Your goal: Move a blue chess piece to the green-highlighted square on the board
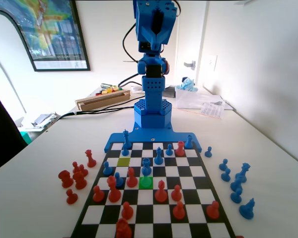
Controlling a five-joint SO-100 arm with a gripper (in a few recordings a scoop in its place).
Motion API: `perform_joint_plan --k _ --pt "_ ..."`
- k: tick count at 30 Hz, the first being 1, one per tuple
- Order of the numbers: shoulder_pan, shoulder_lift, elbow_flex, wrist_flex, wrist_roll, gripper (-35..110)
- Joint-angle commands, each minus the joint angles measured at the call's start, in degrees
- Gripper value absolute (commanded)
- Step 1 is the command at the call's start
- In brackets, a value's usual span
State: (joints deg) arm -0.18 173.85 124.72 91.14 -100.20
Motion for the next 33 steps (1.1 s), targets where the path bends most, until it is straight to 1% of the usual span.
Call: perform_joint_plan --k 1,33 --pt "1.2 1.2 0.3 -1.1 -0.8 1" --pt "2.3 1.2 0.3 -1.1 -0.8 1"
